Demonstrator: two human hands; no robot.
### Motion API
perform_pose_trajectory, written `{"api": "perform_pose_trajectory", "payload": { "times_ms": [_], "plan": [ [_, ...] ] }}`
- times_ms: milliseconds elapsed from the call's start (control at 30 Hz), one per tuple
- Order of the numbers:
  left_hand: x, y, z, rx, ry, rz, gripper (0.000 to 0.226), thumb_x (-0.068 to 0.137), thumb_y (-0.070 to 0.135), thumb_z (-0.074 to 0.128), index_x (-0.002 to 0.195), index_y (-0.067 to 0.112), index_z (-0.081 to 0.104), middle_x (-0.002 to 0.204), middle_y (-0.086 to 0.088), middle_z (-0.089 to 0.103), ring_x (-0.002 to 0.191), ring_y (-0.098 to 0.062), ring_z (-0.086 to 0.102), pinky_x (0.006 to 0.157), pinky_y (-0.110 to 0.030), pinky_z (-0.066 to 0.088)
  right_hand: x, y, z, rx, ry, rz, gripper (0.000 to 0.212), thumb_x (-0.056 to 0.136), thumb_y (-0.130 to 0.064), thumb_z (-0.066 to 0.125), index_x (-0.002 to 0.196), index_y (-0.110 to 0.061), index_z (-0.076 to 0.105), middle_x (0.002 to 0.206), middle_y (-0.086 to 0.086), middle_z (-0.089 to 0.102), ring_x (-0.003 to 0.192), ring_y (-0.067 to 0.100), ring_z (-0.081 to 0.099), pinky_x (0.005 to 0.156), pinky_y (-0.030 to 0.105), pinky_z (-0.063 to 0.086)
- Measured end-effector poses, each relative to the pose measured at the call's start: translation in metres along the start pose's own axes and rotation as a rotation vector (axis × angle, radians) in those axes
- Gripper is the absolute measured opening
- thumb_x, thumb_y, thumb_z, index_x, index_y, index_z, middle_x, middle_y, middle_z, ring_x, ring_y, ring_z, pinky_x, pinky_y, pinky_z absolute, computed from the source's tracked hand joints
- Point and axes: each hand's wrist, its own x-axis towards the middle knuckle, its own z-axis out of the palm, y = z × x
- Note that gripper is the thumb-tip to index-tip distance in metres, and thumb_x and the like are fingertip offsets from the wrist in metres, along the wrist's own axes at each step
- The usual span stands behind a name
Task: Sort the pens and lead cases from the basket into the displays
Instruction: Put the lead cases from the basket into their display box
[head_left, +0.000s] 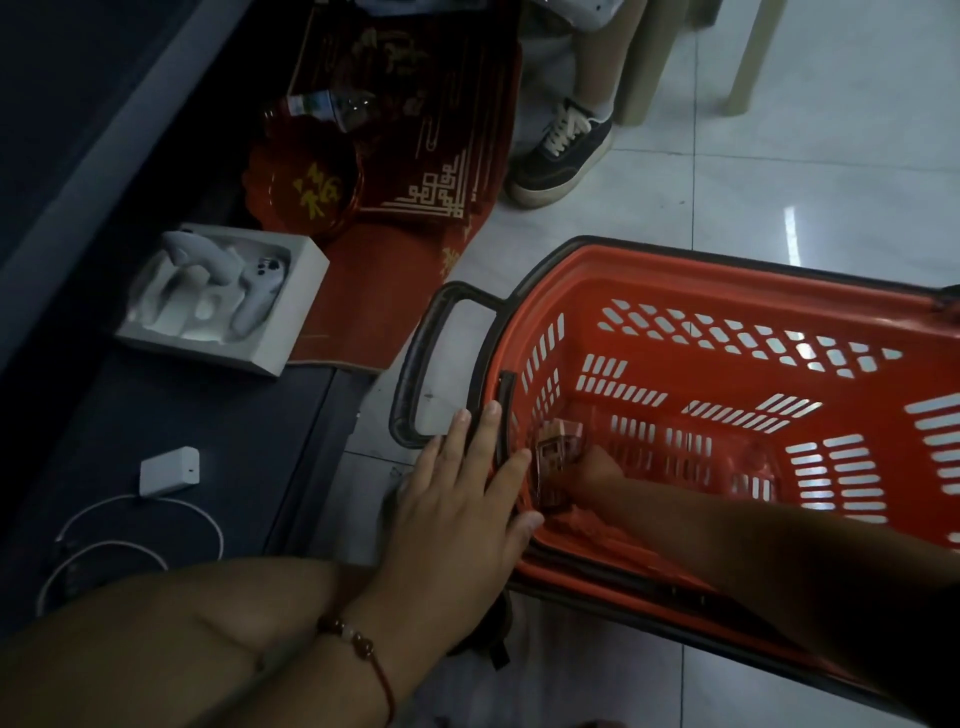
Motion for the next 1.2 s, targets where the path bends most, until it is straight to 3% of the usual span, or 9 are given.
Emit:
{"api": "perform_pose_trajectory", "payload": {
  "times_ms": [133, 233, 333, 400, 467, 633, 800, 1033, 1200],
  "plan": [
    [0.001, 0.001, -0.002, -0.02, -0.031, -0.01, 0.06, 0.093, 0.057, 0.026, 0.139, 0.027, 0.05, 0.16, -0.011, 0.024, 0.146, -0.031, 0.023, 0.113, -0.046, 0.021, -0.007, -0.003, -0.003, 0.161, 0.016, 0.042, 0.051, 0.079, -0.024, 0.082, 0.123, -0.011, 0.059, 0.108, 0.011, 0.07, 0.087, 0.021, 0.069, 0.057, 0.027, 0.054],
    [0.0, 0.002, -0.012, -0.055, -0.093, -0.022, 0.062, 0.093, 0.059, 0.021, 0.143, 0.029, 0.044, 0.162, -0.008, 0.016, 0.149, -0.029, 0.015, 0.115, -0.044, 0.013, -0.012, -0.005, -0.008, 0.26, -0.013, 0.052, 0.057, 0.075, -0.018, 0.085, 0.125, -0.013, 0.058, 0.112, 0.01, 0.069, 0.099, 0.028, 0.069, 0.079, 0.042, 0.061],
    [0.0, 0.0, -0.019, -0.168, -0.119, -0.036, 0.059, 0.098, 0.06, 0.021, 0.152, 0.036, 0.016, 0.162, 0.004, -0.017, 0.148, -0.017, -0.019, 0.118, -0.039, -0.007, -0.036, -0.011, -0.024, 0.337, -0.077, 0.036, 0.04, 0.084, -0.012, 0.076, 0.122, -0.01, 0.062, 0.106, 0.014, 0.072, 0.095, 0.033, 0.071, 0.077, 0.042, 0.06],
    [-0.001, -0.001, -0.028, -0.278, -0.137, -0.077, 0.059, 0.098, 0.059, 0.028, 0.152, 0.041, 0.011, 0.161, 0.012, -0.017, 0.146, -0.009, -0.021, 0.122, -0.041, -0.001, -0.068, -0.019, -0.042, 0.417, -0.166, -0.013, 0.038, 0.085, -0.013, 0.075, 0.12, -0.009, 0.064, 0.103, 0.015, 0.075, 0.098, 0.036, 0.072, 0.087, 0.05, 0.058],
    [-0.002, 0.0, -0.04, -0.477, -0.095, -0.156, 0.057, 0.098, 0.058, 0.035, 0.15, 0.044, 0.017, 0.162, 0.017, -0.001, 0.148, -0.004, -0.005, 0.121, -0.043, 0.014, -0.107, -0.026, -0.063, 0.493, -0.258, -0.088, 0.035, 0.085, -0.013, 0.075, 0.119, -0.01, 0.064, 0.107, 0.014, 0.075, 0.103, 0.033, 0.071, 0.102, 0.054, 0.05],
    [0.0, 0.009, -0.076, -1.189, 0.015, -0.327, 0.037, 0.09, 0.066, 0.047, 0.126, 0.064, 0.041, 0.13, 0.029, 0.054, 0.116, 0.008, 0.051, 0.104, -0.034, 0.042, -0.205, -0.059, -0.094, 0.603, -0.432, -0.339, 0.034, 0.084, -0.009, 0.074, 0.117, -0.016, 0.07, 0.118, 0.016, 0.071, 0.109, 0.036, 0.068, 0.1, 0.053, 0.05],
    [-0.007, 0.021, -0.122, -1.889, -0.109, -0.474, 0.047, 0.088, 0.057, 0.051, 0.116, 0.023, 0.069, 0.106, -0.005, 0.074, 0.1, -0.024, 0.07, 0.094, -0.049, 0.053, -0.268, -0.096, -0.083, 0.555, -0.431, -0.523, 0.036, 0.081, -0.004, 0.068, 0.115, -0.016, 0.072, 0.109, 0.015, 0.074, 0.098, 0.034, 0.072, 0.085, 0.049, 0.055],
    [-0.063, -0.029, -0.155, -1.642, 0.222, -0.576, 0.043, 0.086, 0.06, 0.061, 0.107, 0.024, 0.07, 0.094, -0.002, 0.076, 0.088, -0.022, 0.073, 0.086, -0.049, 0.056, -0.313, -0.155, -0.052, 0.398, -0.206, -0.759, 0.036, 0.084, 0.008, 0.062, 0.101, -0.021, 0.074, 0.094, 0.008, 0.077, 0.083, 0.022, 0.074, 0.07, 0.036, 0.055],
    [-0.157, -0.08, -0.188, -1.06, 0.454, -0.571, 0.031, 0.084, 0.07, 0.051, 0.101, 0.046, 0.059, 0.083, 0.024, 0.068, 0.071, 0.008, 0.062, 0.061, -0.016, 0.048, -0.353, -0.201, -0.006, 0.33, -0.309, -0.849, 0.015, 0.092, -0.018, 0.065, 0.097, -0.028, 0.076, 0.095, 0.007, 0.077, 0.091, 0.029, 0.073, 0.084, 0.051, 0.057]
  ]
}}
